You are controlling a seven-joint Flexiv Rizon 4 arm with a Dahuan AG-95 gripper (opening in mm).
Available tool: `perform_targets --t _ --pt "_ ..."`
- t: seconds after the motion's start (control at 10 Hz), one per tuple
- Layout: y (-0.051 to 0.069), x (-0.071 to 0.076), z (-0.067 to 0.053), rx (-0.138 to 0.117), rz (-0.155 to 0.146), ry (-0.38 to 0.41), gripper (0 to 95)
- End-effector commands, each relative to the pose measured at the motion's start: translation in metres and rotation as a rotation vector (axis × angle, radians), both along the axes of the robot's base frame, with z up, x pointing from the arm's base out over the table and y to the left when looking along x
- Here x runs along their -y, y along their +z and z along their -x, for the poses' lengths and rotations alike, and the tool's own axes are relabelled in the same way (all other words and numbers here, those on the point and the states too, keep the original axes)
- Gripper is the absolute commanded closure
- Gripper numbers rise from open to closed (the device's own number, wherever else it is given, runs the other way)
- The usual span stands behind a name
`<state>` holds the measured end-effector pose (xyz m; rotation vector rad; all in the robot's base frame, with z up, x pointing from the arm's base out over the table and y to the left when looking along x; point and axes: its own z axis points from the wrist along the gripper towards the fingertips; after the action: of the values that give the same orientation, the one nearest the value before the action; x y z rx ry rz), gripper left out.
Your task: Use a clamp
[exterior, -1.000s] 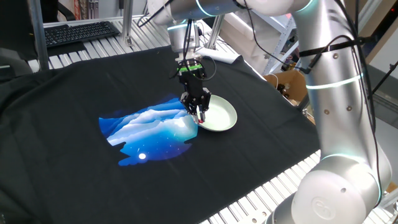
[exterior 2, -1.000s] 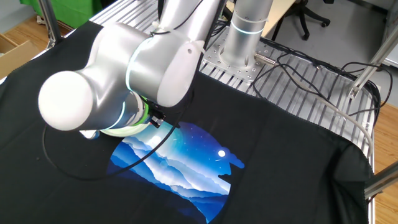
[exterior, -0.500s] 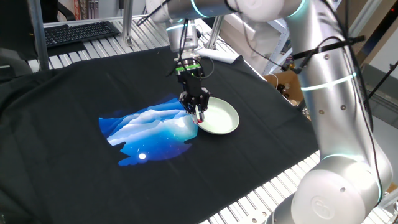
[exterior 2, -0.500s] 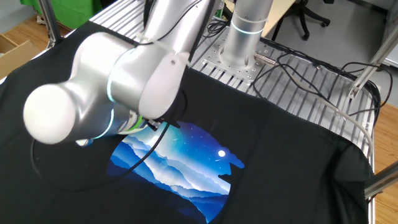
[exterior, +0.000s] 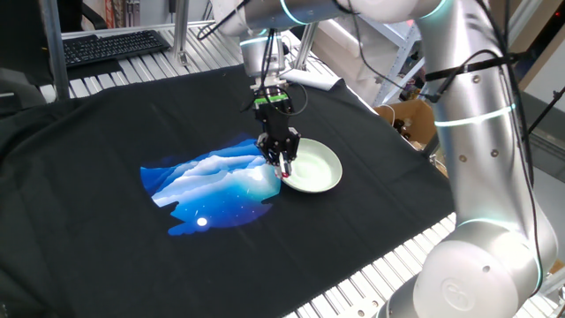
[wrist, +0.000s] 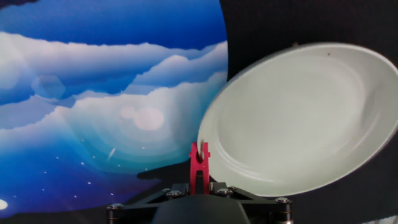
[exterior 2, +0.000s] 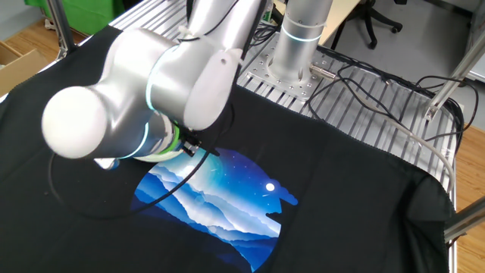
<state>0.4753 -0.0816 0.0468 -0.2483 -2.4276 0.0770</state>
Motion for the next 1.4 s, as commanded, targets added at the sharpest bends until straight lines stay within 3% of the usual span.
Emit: perform_targets --t 0.1,0.3,0.5,0.6,1.0,1.1,1.2,1.3,1.4 --pt "-0.001 0.0 0.0 -0.004 0.007 -0.008 95.0" --pt "0.0 -0.001 0.0 -0.004 0.017 -0.02 57.0" --pt "0.0 -0.002 0.001 -0.004 0.027 -0.043 57.0" --pt "0.0 -0.002 0.001 -0.004 0.027 -0.052 38.0" --pt "0.008 -0.009 0.005 0.003 0.038 -0.071 38.0" --pt "0.016 -0.013 0.01 0.024 0.033 -0.064 38.0" --pt "0.022 -0.016 0.014 0.07 0.022 -0.053 57.0" --pt "0.027 -0.019 0.016 0.11 0.012 -0.041 57.0" --pt "0.03 -0.023 0.019 0.169 0.004 -0.031 76.0"
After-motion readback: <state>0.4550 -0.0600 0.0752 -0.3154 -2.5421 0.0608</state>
